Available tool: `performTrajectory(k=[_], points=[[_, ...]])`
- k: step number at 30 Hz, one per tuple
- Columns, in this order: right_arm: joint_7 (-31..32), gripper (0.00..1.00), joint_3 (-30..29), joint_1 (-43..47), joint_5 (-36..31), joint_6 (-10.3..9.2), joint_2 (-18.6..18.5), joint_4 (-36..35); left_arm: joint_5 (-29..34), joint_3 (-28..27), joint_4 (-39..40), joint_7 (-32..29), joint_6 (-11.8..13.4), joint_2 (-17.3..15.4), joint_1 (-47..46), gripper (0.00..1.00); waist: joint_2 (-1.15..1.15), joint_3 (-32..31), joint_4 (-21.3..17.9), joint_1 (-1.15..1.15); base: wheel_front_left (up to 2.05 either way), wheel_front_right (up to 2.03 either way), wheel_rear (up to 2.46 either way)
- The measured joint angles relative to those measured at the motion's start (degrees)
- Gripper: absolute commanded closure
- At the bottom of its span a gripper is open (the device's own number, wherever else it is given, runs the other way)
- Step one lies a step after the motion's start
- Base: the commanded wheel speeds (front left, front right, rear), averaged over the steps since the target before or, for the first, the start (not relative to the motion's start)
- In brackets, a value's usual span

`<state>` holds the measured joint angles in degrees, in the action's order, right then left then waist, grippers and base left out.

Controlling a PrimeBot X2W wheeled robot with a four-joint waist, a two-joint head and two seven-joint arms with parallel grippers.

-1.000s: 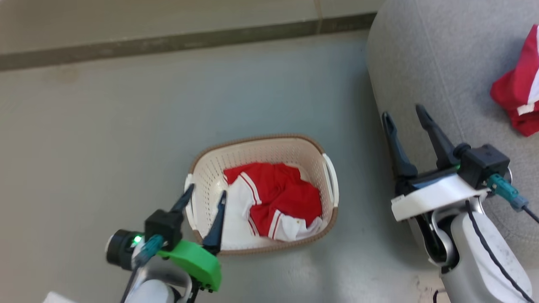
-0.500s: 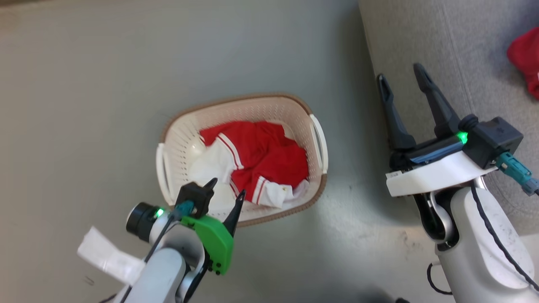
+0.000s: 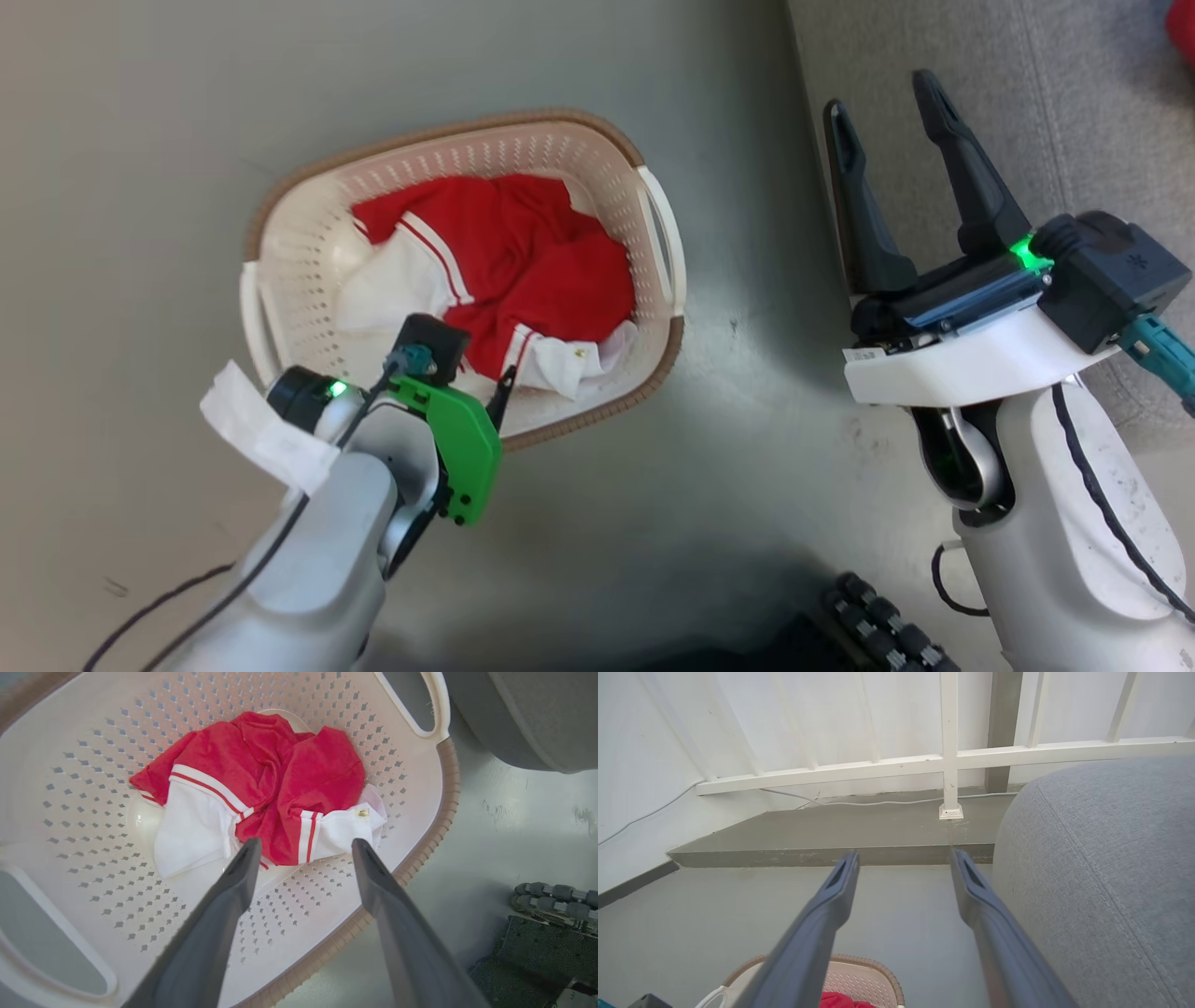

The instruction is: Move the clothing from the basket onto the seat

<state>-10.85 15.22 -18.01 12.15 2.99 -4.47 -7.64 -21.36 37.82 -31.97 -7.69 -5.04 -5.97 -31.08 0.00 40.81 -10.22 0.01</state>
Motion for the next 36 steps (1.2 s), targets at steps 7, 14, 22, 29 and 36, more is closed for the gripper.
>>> performTrajectory(k=[7, 14, 22, 29, 36], points=[[-1.15, 0.0, 0.71, -1.84, 0.77, 0.01, 0.68, -1.07, -0.13, -1.26, -3.72, -1.42, -0.36, -0.05, -5.34, 0.0, 0.0, 5.68, -2.24, 0.0, 0.0, 0.0, 0.0], [-1.96, 0.0, 2.33, -2.97, 1.88, 0.02, 1.0, -0.57, -0.41, -3.02, -7.36, -1.38, -0.57, -1.1, -9.3, 0.0, 0.0, 10.48, -4.9, 0.0, 0.0, 0.0, 0.0], [-2.98, 0.0, 3.16, -4.13, 2.57, 0.0, 1.22, 0.74, -2.43, -4.47, -11.46, -0.77, -1.01, -1.14, -12.89, 0.0, 0.0, 13.96, -8.87, 0.0, 0.0, 0.0, 0.0], [-3.42, 0.0, 3.55, -4.14, 2.68, 0.0, 1.27, 1.58, -3.22, -4.7, -15.78, -1.77, -1.08, -0.76, -13.16, 0.0, 0.0, 15.0, -10.25, 0.0, 0.0, 0.0, 0.0], [-3.48, 0.0, 3.74, -5.34, 3.13, -0.01, 1.37, 2.26, -3.65, -4.8, -18.12, -1.59, -1.1, -0.34, -15.32, 1.0, 0.0, 15.19, -10.56, 0.0, 0.0, 0.0, 0.0]])
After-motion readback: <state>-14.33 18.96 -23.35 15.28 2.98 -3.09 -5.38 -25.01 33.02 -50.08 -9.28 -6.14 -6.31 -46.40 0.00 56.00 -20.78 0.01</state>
